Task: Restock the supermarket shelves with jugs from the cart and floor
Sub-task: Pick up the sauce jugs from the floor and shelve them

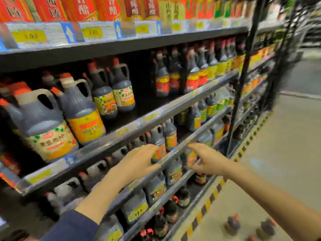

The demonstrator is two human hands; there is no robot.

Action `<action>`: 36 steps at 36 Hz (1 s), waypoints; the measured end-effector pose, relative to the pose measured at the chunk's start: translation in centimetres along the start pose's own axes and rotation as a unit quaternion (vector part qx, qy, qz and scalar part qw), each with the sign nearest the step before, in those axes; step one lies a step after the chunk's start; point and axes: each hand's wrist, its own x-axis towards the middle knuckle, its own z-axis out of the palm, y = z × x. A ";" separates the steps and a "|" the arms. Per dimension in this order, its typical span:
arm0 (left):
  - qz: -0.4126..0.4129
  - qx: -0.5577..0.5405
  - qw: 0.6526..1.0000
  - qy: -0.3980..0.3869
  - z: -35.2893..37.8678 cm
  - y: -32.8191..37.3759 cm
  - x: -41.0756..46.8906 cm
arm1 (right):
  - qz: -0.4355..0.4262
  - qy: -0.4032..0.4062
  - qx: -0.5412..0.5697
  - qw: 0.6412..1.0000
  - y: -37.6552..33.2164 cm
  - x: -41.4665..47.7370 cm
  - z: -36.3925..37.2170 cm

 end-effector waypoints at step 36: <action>0.255 0.057 0.941 -0.214 12.7 25.2 20.4 | 0.385 -0.116 0.018 0.915 26.4 -25.6 4.8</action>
